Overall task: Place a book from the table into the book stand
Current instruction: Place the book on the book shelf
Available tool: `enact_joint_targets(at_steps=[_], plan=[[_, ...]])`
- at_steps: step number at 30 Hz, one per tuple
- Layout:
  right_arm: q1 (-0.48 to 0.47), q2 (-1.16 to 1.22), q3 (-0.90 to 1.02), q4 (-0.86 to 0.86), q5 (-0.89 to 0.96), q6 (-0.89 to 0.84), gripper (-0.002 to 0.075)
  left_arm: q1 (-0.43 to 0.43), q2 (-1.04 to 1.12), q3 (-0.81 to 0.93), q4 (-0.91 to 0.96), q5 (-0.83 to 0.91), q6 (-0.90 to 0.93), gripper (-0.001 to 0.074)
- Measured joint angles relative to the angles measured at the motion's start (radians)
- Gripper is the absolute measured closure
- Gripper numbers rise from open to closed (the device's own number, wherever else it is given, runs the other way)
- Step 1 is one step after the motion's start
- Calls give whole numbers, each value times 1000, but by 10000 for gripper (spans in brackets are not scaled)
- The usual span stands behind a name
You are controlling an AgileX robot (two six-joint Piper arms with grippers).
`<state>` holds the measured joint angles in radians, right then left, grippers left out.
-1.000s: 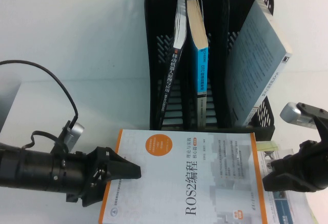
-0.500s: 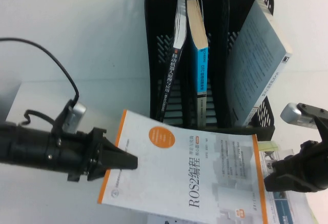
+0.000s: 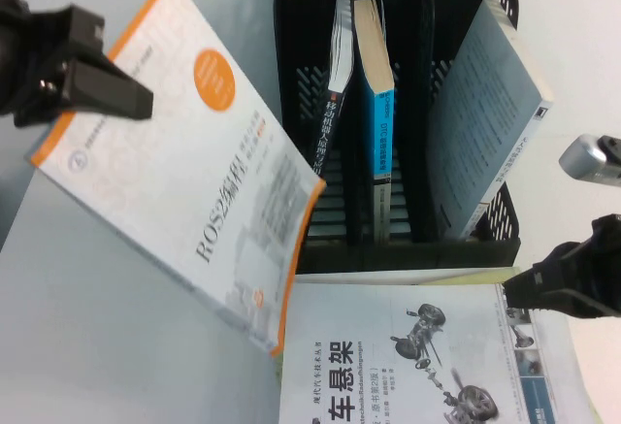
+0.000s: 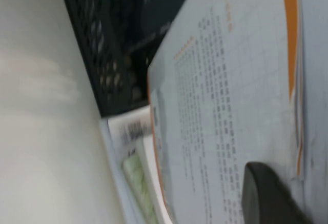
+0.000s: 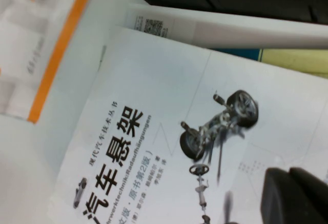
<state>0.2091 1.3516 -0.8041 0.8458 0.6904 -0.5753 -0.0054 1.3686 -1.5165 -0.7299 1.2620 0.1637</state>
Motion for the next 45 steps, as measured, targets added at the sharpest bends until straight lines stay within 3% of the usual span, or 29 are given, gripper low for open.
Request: enact_joint_targets(at_steps=[6, 15, 19, 26, 32, 45], plan=[[0, -2, -11, 4, 3, 1, 729, -21, 10, -89, -33, -9, -50, 633], [0, -2, -11, 4, 3, 1, 729, -233, 152, -91, -5, -12, -59, 633], [0, -2, -11, 2, 6, 1, 729, -286, 233, -133, 120, -58, -121, 633], [2, -2, -11, 39, 16, -14, 729, -286, 288, -346, 400, 6, -254, 633], [5, 38, -58, 298, 8, -217, 729, -286, 286, -527, 507, 6, -264, 633], [6, 129, -159, 350, 70, -277, 729, -286, 286, -574, 587, 6, -318, 633]])
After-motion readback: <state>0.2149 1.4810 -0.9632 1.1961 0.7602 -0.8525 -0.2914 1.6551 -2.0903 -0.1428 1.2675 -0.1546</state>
